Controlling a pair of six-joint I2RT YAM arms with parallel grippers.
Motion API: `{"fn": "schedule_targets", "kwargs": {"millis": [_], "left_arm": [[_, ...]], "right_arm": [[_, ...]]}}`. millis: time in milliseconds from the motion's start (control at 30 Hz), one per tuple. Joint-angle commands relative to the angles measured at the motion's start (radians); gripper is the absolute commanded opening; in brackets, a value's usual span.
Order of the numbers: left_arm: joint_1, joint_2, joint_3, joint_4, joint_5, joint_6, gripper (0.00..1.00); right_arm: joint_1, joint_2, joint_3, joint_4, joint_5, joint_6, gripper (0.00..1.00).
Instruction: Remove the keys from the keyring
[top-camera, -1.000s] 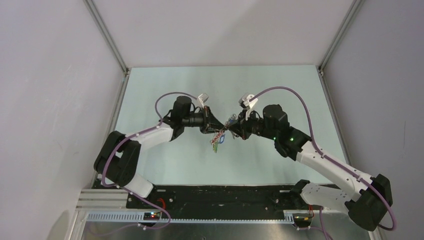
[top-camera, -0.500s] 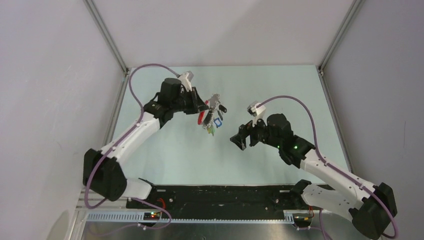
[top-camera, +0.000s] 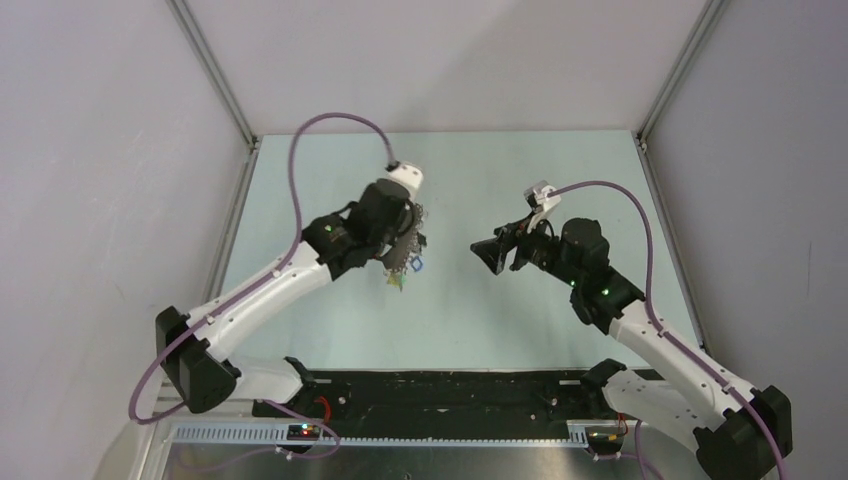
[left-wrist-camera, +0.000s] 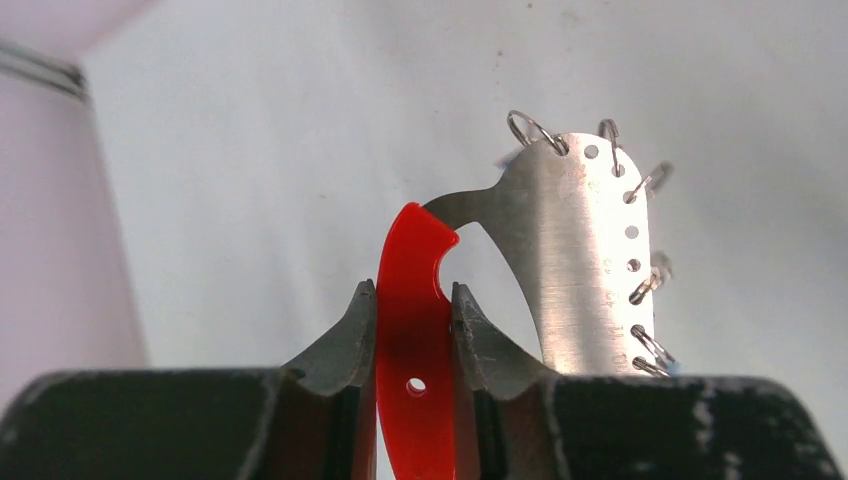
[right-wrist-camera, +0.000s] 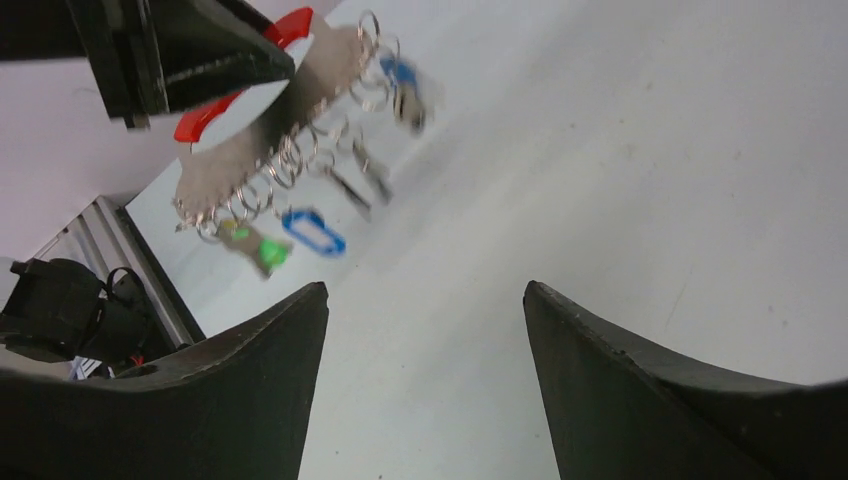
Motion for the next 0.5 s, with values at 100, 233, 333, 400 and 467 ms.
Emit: {"fn": "schedule_targets", "kwargs": {"millis": [100,233,333,400,467], "left_arm": [[-0.183,0.028,0.055,-0.001,-0.464,0.334,0.00],[-0.198,0.027,0.068,0.001,-0.469,0.374,0.00],[-0.204,-0.022,0.061,0.003,-0.322,0.375,0.00],[-0.203,-0.077,0.027,0.033,-0.166,0.368,0.00],[-0.202,-0.118,-0.011,0.073,-0.023,0.376,0.00]], "right_arm": [[-0.024,0.038,0.019,0.133,-0.036,0.001,0.78],[-0.036,0.070,0.018,0.132,-0.091,0.006,0.78],[-0.045,0.084,0.019,0.152,-0.148,-0.002,0.77],[-0.064,0.088,0.019,0.180,-0.213,0.004,0.77],[-0.090,0.087,0.020,0.210,-0.278,0.029,0.77]]}}
